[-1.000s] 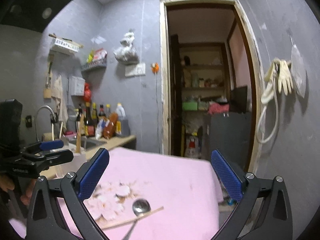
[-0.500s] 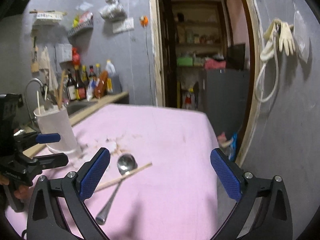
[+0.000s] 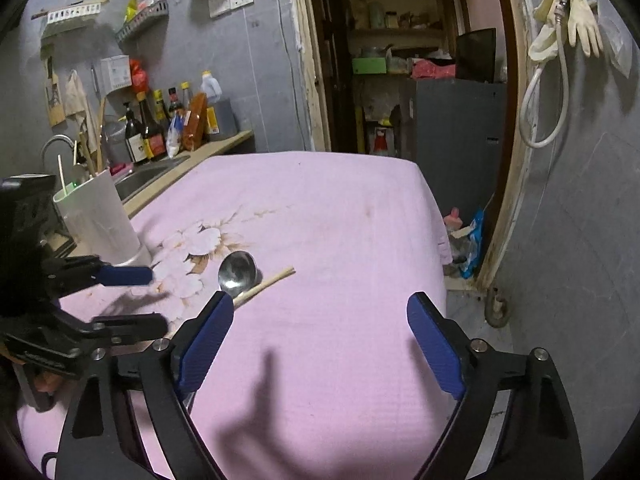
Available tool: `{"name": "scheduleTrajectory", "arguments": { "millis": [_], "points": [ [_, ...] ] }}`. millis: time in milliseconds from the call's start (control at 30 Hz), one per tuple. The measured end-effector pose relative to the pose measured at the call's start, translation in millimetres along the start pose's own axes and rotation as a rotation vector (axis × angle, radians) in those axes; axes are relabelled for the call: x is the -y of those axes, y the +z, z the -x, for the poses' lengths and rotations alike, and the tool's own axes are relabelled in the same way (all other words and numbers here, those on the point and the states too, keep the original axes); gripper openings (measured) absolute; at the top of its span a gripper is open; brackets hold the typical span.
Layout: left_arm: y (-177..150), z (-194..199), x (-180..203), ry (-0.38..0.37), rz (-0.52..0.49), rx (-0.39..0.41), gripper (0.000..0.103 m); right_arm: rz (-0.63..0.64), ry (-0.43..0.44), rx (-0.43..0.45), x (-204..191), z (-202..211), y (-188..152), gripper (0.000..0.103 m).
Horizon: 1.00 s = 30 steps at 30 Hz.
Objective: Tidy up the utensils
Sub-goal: 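Move the left tool to the last chopstick while the right tool approaches the large spoon, then close the left tool on the chopstick while the right tool grasps the spoon handle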
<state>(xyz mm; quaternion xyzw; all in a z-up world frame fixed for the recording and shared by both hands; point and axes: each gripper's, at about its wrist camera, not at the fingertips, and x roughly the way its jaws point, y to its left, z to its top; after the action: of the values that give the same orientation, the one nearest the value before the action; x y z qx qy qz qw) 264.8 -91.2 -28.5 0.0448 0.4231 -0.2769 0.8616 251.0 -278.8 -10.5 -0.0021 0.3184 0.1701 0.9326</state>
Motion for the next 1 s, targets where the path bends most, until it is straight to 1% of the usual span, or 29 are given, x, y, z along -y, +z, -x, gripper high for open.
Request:
{"name": "scheduleTrajectory", "arguments": {
  "millis": [67,133,200,267,333,367,433,533,600,733,1000],
  "points": [
    [0,-7,0,-0.012,0.002,-0.03,0.048,0.0,0.001,-0.002,0,0,0,0.087],
    [2,-14,1,-0.018,0.003,-0.063,0.034,0.003,0.0,-0.007,-1,-1,0,0.087],
    [3,-20,1,-0.004,0.004,-0.087,0.027,0.008,0.0,-0.014,-2,-3,0,0.087],
    [3,-21,0,0.01,0.012,-0.092,0.023,0.013,0.001,-0.023,-3,-4,0,0.087],
    [3,-22,-2,0.017,0.025,-0.091,0.015,0.02,0.001,-0.028,-4,-6,0,0.087],
    [1,-22,-2,0.014,0.029,-0.093,0.013,0.025,0.0,-0.031,-6,-7,0,0.087],
    [-1,-22,-2,0.012,0.031,-0.089,0.006,0.034,0.0,-0.04,-8,-9,0,0.087],
    [-3,-18,0,0.027,0.031,-0.072,0.005,0.046,-0.001,-0.052,-10,-11,0,0.086],
    [-3,-14,-1,0.037,0.049,-0.048,0.003,0.05,0.0,-0.057,-11,-12,0,0.085],
    [-3,2,-5,0.039,0.095,0.003,0.002,0.057,0.007,-0.068,-14,-15,-1,0.084],
    [-11,29,-24,0.155,0.248,0.057,0.002,0.104,0.042,-0.111,-33,-30,1,0.079]
  ]
}}
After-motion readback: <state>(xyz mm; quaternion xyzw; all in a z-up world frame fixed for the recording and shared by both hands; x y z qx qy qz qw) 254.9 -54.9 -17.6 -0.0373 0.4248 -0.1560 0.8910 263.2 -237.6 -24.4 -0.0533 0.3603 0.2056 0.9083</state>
